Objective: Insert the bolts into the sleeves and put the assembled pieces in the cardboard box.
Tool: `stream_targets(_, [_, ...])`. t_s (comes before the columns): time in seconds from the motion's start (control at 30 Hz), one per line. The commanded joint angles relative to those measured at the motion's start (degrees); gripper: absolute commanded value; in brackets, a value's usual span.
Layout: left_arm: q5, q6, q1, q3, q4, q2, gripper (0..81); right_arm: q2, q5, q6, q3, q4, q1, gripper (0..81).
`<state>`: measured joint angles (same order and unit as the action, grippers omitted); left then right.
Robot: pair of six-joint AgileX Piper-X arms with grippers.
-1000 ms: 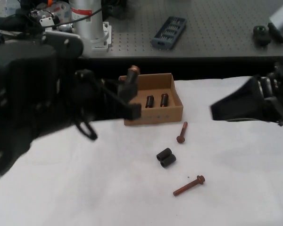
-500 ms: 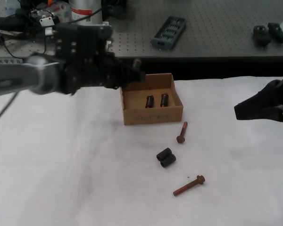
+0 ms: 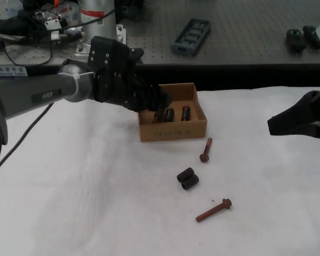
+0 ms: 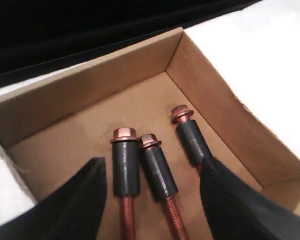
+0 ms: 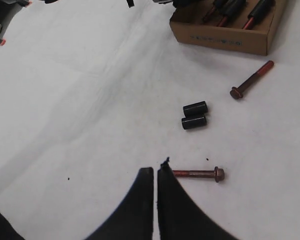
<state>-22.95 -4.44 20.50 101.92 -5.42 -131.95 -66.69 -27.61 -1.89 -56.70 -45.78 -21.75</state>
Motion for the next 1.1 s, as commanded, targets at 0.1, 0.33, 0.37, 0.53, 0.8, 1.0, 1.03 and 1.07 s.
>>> stream_targets(0.1, [0.0, -1.3, 0.2, 0.7, -1.2, 1.7, 37.9, 0.7, 0.1, 0.7, -0.1, 0.3, 0.3, 2.8])
stream_targets(0.33, [-4.8, -1.3, 0.2, 0.7, -9.9, 6.9, 20.7, 0.7, 0.1, 0.7, -0.1, 0.2, 0.3, 2.8])
stream_targets(0.37, [-5.4, -1.3, 0.2, 0.7, -12.6, 8.0, 16.3, 0.7, 0.1, 0.7, -0.1, 0.2, 0.3, 2.8])
stream_targets(0.53, [-6.1, 3.0, 0.1, 0.7, -29.4, 14.4, 0.6, 0.9, 0.1, 0.7, -0.1, -0.6, 0.3, 2.8])
stream_targets(0.8, [-1.5, 13.9, 0.2, 0.7, -50.6, 24.9, 0.6, 2.7, 0.1, 0.7, -0.1, -4.4, 0.3, 2.8])
stream_targets(1.0, [-0.7, 13.9, 0.3, -5.3, -52.8, 34.5, 0.6, 4.7, 0.1, 0.7, -0.1, -7.5, 0.3, 2.8])
stream_targets(1.03, [-0.6, 13.9, 0.3, -7.8, -52.7, 36.8, 0.6, 4.9, 0.1, 0.7, -0.1, -8.0, 0.3, 2.8])
stream_targets(1.07, [-0.3, 13.9, 0.3, -10.7, -52.7, 39.2, 0.6, 5.1, 0.1, 0.7, -0.1, -8.4, 0.3, 2.8])
